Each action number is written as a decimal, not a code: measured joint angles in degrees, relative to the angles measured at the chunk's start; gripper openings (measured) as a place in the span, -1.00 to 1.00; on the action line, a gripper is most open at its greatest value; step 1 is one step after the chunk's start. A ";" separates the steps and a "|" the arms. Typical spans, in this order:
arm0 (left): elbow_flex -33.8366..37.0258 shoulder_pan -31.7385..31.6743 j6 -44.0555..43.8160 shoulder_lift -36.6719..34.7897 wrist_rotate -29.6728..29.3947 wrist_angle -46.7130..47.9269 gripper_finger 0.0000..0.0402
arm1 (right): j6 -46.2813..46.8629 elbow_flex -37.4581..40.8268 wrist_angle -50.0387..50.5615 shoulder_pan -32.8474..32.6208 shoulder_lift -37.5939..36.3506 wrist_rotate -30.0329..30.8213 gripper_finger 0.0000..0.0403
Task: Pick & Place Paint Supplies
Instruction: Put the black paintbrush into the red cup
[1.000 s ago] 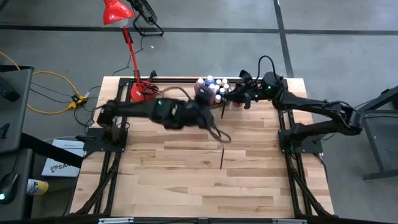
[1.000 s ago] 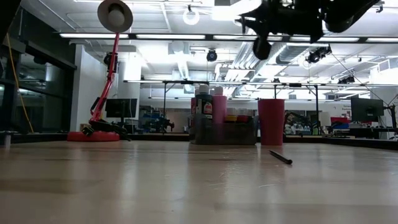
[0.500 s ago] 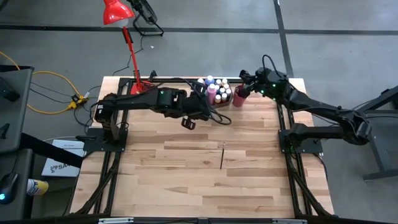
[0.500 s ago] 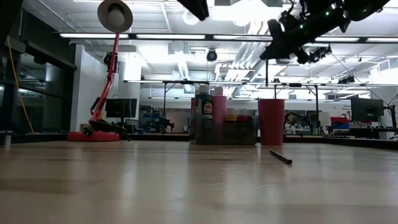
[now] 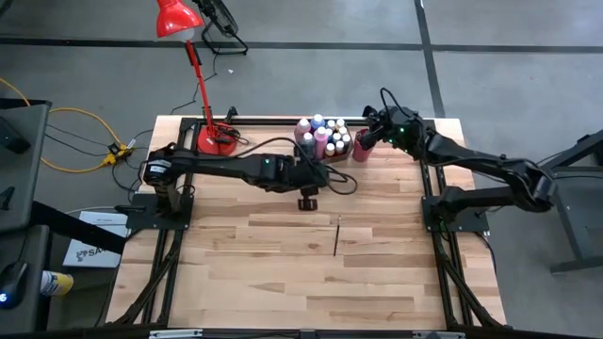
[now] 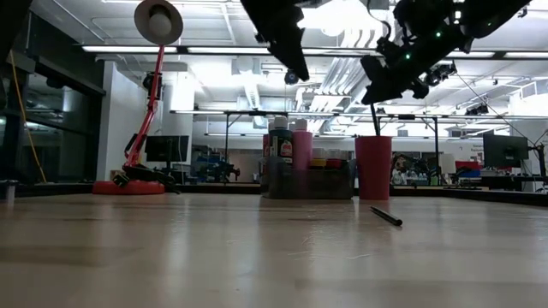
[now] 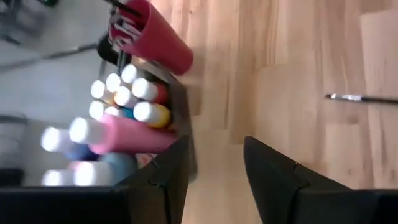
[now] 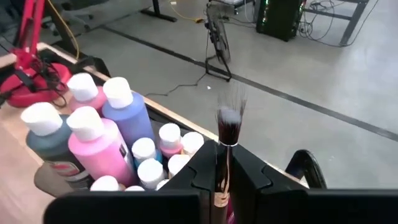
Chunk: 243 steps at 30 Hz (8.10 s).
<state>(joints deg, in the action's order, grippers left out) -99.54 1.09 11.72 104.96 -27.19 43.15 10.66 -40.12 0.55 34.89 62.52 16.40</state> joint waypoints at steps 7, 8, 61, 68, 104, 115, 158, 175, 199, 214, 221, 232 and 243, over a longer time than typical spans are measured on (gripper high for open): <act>3.45 0.04 -9.18 0.02 1.17 -1.38 -0.28 | 1.45 0.00 0.40 0.00 1.58 1.20 -0.83; 3.45 0.04 -8.86 -0.24 1.17 -1.52 -0.28 | 1.49 0.00 0.25 0.00 1.58 1.18 -0.79; 87.15 0.04 -1.44 -104.62 19.24 -33.32 -0.28 | 53.34 -23.51 15.16 -36.10 1.28 -15.85 -0.44; 87.47 0.06 -0.12 -104.35 24.22 -32.92 -0.28 | 61.97 -33.53 28.44 -40.77 11.60 -13.94 -0.53; 87.45 0.04 1.07 -104.60 25.34 -29.05 -0.28 | 78.80 -36.76 53.69 -35.27 48.60 -16.51 -0.06; 87.45 0.04 1.06 -104.62 25.32 -28.64 -0.28 | 78.38 -36.75 52.49 -34.99 51.93 -16.93 -0.06; 87.40 0.04 1.93 -104.60 25.26 -27.49 -0.28 | 71.18 -36.70 52.41 -33.36 37.08 8.81 -0.98; 87.38 0.04 1.93 -104.56 25.13 -25.93 -0.28 | 46.31 -36.79 50.99 -21.57 19.52 45.27 -0.99; 87.38 0.04 1.93 -104.56 25.10 -24.94 -0.28 | 34.10 -36.74 42.80 -11.98 23.76 42.83 -0.99; 87.38 0.04 1.93 -104.56 25.10 -24.93 -0.28 | 34.08 -36.75 45.52 -12.00 24.94 38.07 -0.99; 87.38 0.04 1.93 -104.56 25.10 -24.92 -0.28 | 34.07 -36.74 45.56 -12.00 25.02 39.12 -0.99; 87.38 0.04 1.93 -104.56 25.08 -24.93 -0.28 | 34.18 -36.74 45.19 -11.87 26.10 41.68 -0.99; 87.39 0.04 1.93 -104.56 25.10 -24.92 -0.28 | 34.29 -36.74 44.51 -12.02 26.10 41.64 -0.93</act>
<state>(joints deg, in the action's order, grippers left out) -12.15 1.13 13.65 0.40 -2.10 18.23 44.95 -76.86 45.05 22.87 88.62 58.04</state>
